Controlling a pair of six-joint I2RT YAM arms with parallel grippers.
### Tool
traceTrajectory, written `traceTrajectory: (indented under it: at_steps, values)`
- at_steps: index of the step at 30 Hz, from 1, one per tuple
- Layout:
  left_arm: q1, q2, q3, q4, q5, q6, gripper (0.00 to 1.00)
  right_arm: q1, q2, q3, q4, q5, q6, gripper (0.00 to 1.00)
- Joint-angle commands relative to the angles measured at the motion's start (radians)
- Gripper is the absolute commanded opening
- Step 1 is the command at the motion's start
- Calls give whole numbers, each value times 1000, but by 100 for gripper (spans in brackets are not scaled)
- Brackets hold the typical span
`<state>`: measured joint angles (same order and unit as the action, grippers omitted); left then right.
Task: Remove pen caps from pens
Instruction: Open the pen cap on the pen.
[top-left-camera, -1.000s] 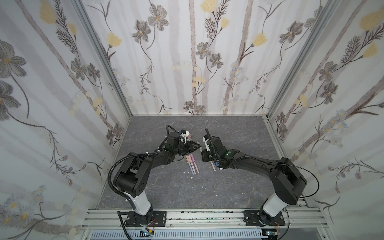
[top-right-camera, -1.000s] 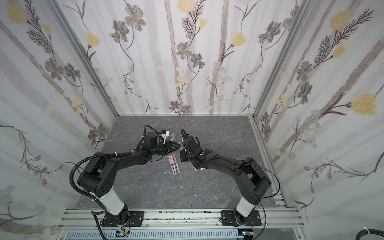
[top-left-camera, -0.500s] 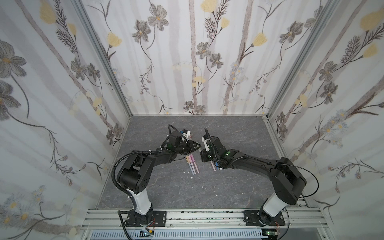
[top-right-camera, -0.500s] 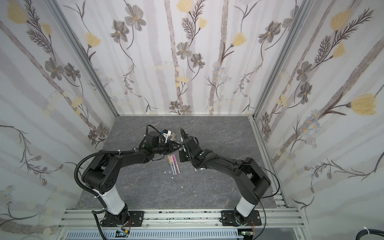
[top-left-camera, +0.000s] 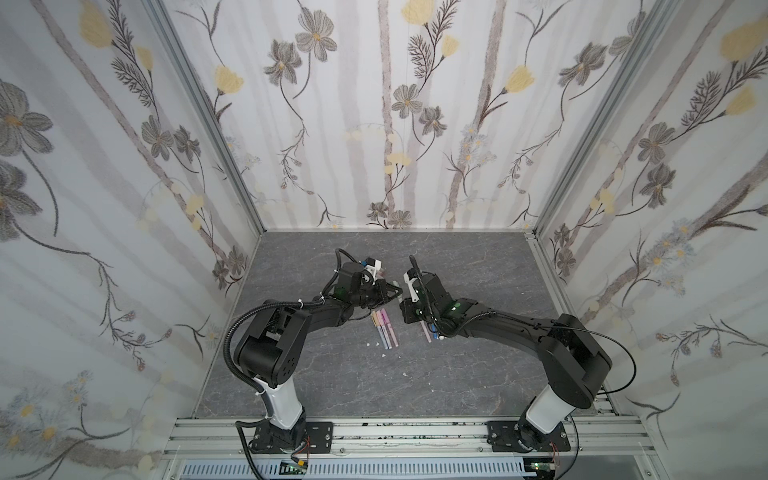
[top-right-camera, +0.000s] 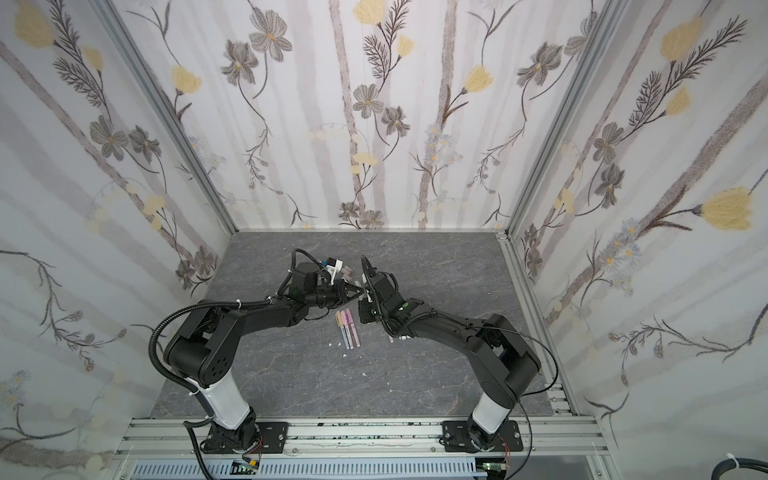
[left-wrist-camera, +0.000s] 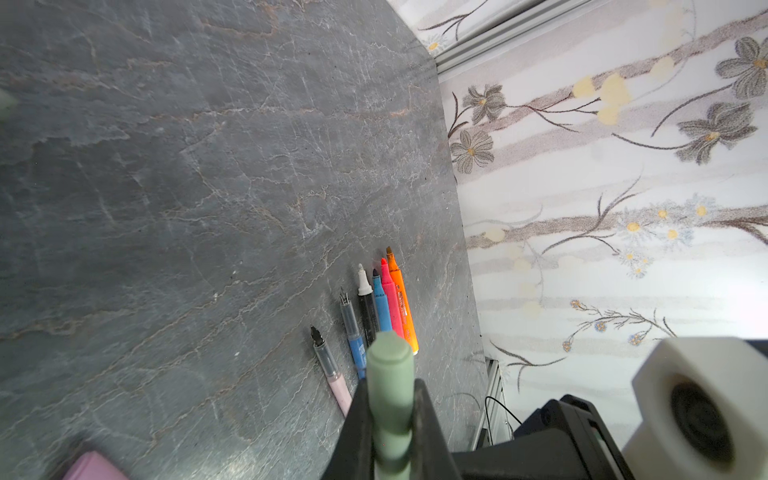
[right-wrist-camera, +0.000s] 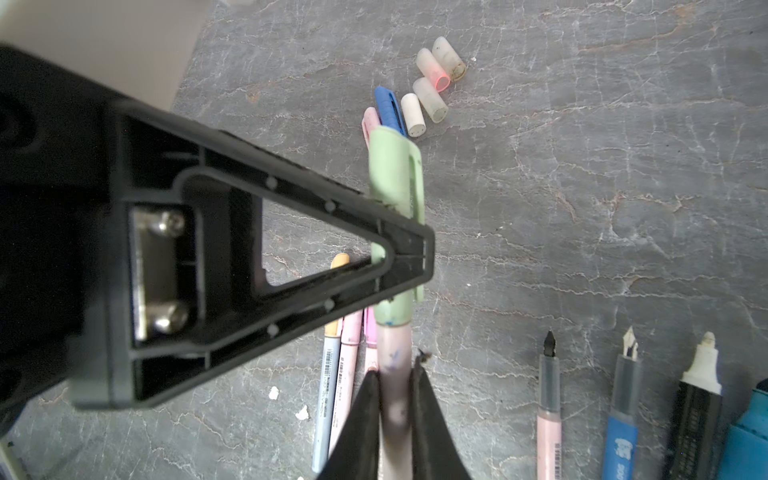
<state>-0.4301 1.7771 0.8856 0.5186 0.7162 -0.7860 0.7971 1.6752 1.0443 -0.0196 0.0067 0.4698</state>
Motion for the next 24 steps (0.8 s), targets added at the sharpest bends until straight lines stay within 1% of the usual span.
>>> traceTrajectory:
  at_steps: [1,6,11,13,16,24]
  values:
    - [-1,-8,1,34,10,-7,4,0,7,1,43,-3,-8,19]
    - [-1,-14,1,34,9,-7,4,-2,27,15,56,-12,-17,18]
    - [-1,-18,-4,30,11,-4,3,-1,43,25,59,-20,-20,8]
    - [-1,-18,-2,20,6,7,1,-1,40,23,58,-20,-20,4]
    - [7,-6,11,-8,-5,31,0,0,30,16,52,-22,-20,0]
    - [74,13,94,-81,-36,80,0,16,-21,-51,45,-25,-14,0]
